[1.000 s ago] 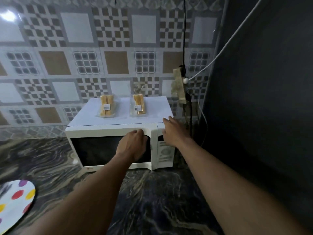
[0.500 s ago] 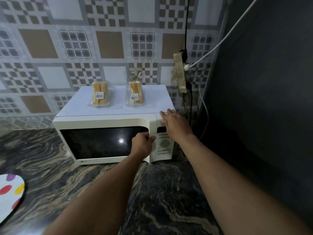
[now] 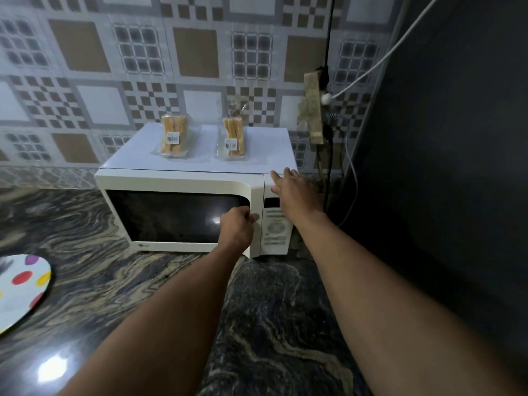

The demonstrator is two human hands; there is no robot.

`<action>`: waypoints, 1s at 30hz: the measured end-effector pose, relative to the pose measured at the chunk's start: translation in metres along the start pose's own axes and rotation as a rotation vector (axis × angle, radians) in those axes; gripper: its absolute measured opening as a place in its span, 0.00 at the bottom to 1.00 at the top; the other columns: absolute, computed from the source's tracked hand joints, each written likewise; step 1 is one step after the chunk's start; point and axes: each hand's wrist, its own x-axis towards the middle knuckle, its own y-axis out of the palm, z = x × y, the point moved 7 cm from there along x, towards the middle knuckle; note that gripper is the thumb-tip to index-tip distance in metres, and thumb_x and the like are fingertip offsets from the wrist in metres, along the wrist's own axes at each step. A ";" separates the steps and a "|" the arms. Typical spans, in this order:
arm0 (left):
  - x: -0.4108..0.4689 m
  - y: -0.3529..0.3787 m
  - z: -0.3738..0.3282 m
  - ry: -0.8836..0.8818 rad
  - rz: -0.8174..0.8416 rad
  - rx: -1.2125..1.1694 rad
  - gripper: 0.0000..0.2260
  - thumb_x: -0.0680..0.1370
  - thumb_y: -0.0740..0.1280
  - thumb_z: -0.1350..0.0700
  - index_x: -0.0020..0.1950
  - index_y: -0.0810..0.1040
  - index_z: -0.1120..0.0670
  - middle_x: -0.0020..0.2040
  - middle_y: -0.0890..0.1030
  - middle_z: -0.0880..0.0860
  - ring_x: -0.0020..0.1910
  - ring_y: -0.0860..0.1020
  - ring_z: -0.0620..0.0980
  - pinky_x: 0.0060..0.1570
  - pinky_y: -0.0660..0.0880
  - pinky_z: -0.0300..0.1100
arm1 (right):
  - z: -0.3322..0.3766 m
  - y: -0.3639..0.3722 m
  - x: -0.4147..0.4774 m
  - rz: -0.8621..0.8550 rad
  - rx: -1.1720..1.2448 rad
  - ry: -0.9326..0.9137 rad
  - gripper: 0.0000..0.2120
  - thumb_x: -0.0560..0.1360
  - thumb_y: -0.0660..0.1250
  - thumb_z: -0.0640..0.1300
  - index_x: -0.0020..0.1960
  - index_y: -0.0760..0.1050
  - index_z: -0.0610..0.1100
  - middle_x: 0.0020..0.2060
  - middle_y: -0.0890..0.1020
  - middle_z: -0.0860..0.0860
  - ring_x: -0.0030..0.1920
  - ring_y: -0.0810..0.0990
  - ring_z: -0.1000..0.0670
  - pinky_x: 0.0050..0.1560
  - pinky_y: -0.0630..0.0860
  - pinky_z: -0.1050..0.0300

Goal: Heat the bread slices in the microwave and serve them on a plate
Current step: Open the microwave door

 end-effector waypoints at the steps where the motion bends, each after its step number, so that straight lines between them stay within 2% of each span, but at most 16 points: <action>1: -0.001 0.000 0.000 0.008 -0.007 0.009 0.16 0.81 0.68 0.57 0.36 0.74 0.64 0.30 0.73 0.56 0.34 0.69 0.52 0.35 0.66 0.43 | 0.000 0.001 0.001 0.005 0.004 0.000 0.21 0.84 0.57 0.43 0.76 0.65 0.43 0.65 0.72 0.40 0.67 0.69 0.40 0.60 0.71 0.47; 3: -0.001 0.000 0.001 0.020 -0.013 0.018 0.16 0.81 0.68 0.57 0.36 0.74 0.63 0.30 0.74 0.55 0.33 0.71 0.53 0.35 0.67 0.43 | -0.001 0.003 0.001 0.017 0.005 0.003 0.21 0.84 0.57 0.43 0.76 0.64 0.43 0.67 0.72 0.39 0.68 0.69 0.40 0.62 0.70 0.47; 6: 0.000 0.002 0.002 0.040 -0.002 0.016 0.13 0.81 0.68 0.56 0.41 0.80 0.63 0.36 0.81 0.59 0.39 0.80 0.57 0.40 0.75 0.46 | -0.001 0.005 0.002 0.024 0.004 0.002 0.21 0.84 0.58 0.43 0.76 0.64 0.43 0.68 0.72 0.39 0.69 0.68 0.40 0.63 0.70 0.46; 9: 0.001 0.003 0.002 0.053 -0.005 -0.005 0.12 0.81 0.67 0.55 0.42 0.81 0.62 0.37 0.82 0.59 0.39 0.82 0.57 0.42 0.79 0.48 | -0.002 0.004 0.001 0.015 0.005 0.002 0.21 0.84 0.58 0.43 0.76 0.64 0.43 0.67 0.72 0.39 0.68 0.69 0.40 0.61 0.72 0.46; 15: 0.000 0.002 0.003 0.053 -0.008 0.005 0.13 0.81 0.67 0.55 0.42 0.80 0.62 0.36 0.82 0.60 0.38 0.81 0.59 0.41 0.81 0.53 | -0.002 0.004 0.000 0.027 0.014 0.000 0.22 0.84 0.58 0.43 0.77 0.64 0.43 0.69 0.71 0.39 0.70 0.68 0.39 0.63 0.71 0.46; 21: -0.023 -0.006 0.013 0.068 0.015 0.037 0.11 0.80 0.67 0.54 0.43 0.80 0.60 0.38 0.83 0.59 0.40 0.82 0.56 0.42 0.81 0.53 | 0.001 0.003 0.000 0.071 0.018 0.025 0.21 0.85 0.56 0.42 0.77 0.63 0.42 0.69 0.70 0.38 0.70 0.67 0.38 0.63 0.70 0.45; 23: -0.029 -0.009 0.013 0.083 0.023 0.047 0.11 0.81 0.68 0.55 0.43 0.80 0.60 0.39 0.83 0.59 0.40 0.82 0.55 0.43 0.80 0.50 | 0.002 0.002 -0.003 0.085 0.003 0.034 0.22 0.84 0.56 0.41 0.77 0.61 0.42 0.70 0.69 0.38 0.70 0.67 0.39 0.62 0.70 0.45; 26: -0.036 -0.010 0.009 0.117 0.022 0.070 0.10 0.81 0.67 0.57 0.43 0.80 0.61 0.39 0.83 0.58 0.41 0.82 0.52 0.43 0.78 0.45 | 0.003 0.002 -0.007 0.099 -0.012 0.018 0.28 0.82 0.59 0.34 0.79 0.56 0.43 0.73 0.64 0.39 0.73 0.63 0.40 0.63 0.70 0.46; 30: -0.043 -0.012 0.016 0.087 0.030 0.069 0.10 0.81 0.67 0.56 0.44 0.79 0.62 0.40 0.83 0.59 0.41 0.82 0.53 0.44 0.79 0.50 | 0.005 0.000 -0.013 0.125 -0.008 -0.004 0.33 0.80 0.59 0.30 0.81 0.50 0.42 0.78 0.55 0.39 0.78 0.54 0.40 0.73 0.61 0.45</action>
